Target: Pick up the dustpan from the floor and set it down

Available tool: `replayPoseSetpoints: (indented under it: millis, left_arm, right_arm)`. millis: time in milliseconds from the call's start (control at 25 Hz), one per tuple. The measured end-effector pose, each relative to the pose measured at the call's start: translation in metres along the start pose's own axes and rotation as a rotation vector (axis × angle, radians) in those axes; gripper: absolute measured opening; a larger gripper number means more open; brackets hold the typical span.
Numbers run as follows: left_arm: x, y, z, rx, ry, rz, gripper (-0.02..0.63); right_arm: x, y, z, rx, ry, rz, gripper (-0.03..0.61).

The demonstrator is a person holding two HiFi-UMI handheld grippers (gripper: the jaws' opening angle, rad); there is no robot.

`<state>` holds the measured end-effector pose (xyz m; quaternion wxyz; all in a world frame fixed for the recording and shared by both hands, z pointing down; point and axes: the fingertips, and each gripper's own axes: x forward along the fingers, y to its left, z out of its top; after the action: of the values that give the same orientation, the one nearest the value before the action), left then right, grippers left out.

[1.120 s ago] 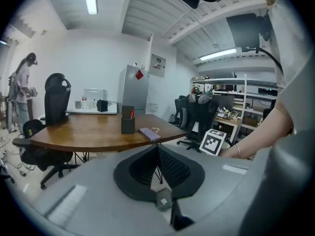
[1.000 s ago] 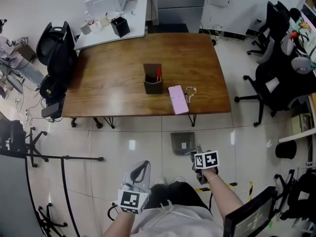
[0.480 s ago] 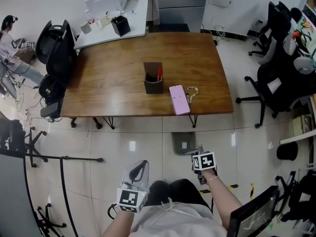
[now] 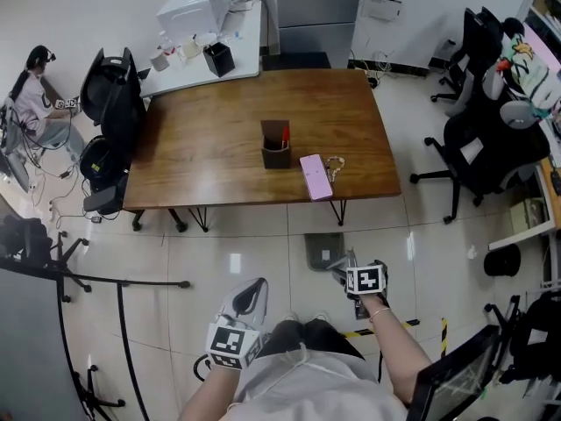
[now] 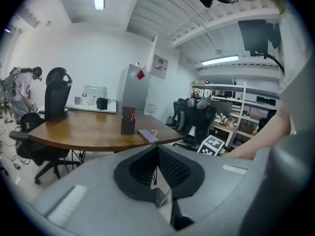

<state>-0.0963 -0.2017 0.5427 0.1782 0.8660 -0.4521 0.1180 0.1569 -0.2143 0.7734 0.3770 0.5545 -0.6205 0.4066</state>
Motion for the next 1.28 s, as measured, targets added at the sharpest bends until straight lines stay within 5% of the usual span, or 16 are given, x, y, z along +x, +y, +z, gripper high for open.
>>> replayPoseSetpoints:
  millis: [160,360,440,480,760,960,1280]
  left_arm:
    - [-0.024,-0.006,0.03,0.061,-0.042,-0.037,0.015]
    - [-0.053,-0.028,0.058,0.114,-0.129,-0.062,0.015]
    - [-0.069,-0.04,0.067,0.101,-0.162,-0.043,0.015]
    - [-0.077,-0.047,0.071,0.092,-0.183,-0.032,0.015]
    - [-0.135,-0.113,0.056,0.084,-0.254,0.016,0.015]
    - [-0.163,-0.153,0.036,0.087,-0.254,0.025,0.015]
    - [-0.18,-0.17,0.052,0.138,-0.278,0.014,0.015]
  right_arm:
    - [-0.081,0.015,0.034,0.044,-0.209,0.022,0.578]
    - [-0.203,0.066,0.066,0.01,-0.549,0.136,0.284]
    - [-0.236,0.084,0.059,-0.08,-0.628,0.168,0.047]
    - [-0.249,0.091,0.054,-0.127,-0.657,0.181,0.002]
    - [-0.331,0.115,-0.006,-0.247,-0.785,0.296,0.002]
    - [-0.363,0.12,-0.04,-0.125,-0.747,0.399,0.002]
    - [-0.412,0.151,-0.053,-0.292,-0.85,0.366,0.002]
